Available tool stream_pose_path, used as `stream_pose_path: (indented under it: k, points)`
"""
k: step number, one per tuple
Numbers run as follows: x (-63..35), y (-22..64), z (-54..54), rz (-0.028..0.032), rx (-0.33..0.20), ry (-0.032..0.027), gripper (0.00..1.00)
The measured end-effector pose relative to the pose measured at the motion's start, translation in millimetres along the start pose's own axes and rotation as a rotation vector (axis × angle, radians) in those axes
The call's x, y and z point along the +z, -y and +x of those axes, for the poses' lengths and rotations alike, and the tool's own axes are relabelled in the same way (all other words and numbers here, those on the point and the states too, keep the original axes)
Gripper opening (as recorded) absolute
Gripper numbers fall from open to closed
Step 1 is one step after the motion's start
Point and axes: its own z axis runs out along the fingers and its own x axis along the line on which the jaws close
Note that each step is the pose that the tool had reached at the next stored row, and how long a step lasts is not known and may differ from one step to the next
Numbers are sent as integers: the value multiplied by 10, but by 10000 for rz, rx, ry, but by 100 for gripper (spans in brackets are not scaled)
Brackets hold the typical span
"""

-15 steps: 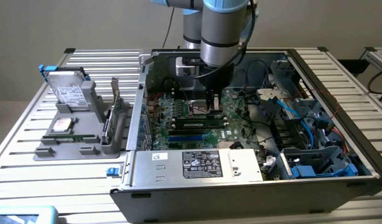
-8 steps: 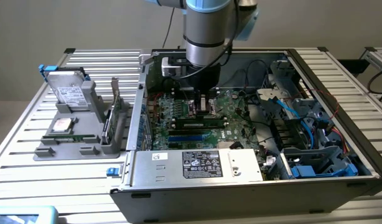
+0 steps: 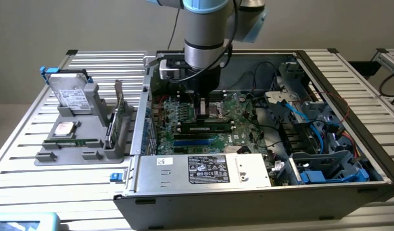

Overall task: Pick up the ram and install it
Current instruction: 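Press down the ram until it locks into place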

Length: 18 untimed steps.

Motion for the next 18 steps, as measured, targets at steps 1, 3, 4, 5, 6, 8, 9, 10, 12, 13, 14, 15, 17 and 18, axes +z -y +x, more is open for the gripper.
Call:
stream_pose_path:
  k: [1,3,4,5,6,8,9,10,12,13,14,15,17,18]
  points:
    - [3,-5,0,2,-1,1,11]
    - [11,-16,-2,6,0,2,11]
    - [16,-19,-3,6,0,1,11]
    - [19,-20,-7,7,0,1,11]
    - [21,-21,-12,7,0,2,11]
    - [23,-22,-14,7,-1,3,11]
    - [23,-24,-14,7,-1,2,11]
    - [24,-28,-14,8,1,2,11]
    - [28,-32,-15,12,0,3,11]
    - [29,-33,-14,13,-1,2,11]
    - [33,-34,-15,16,-1,3,11]
    - [36,-35,-15,23,1,2,11]
    - [43,-37,-15,49,5,-1,11]
    - [48,-37,-15,71,6,1,11]
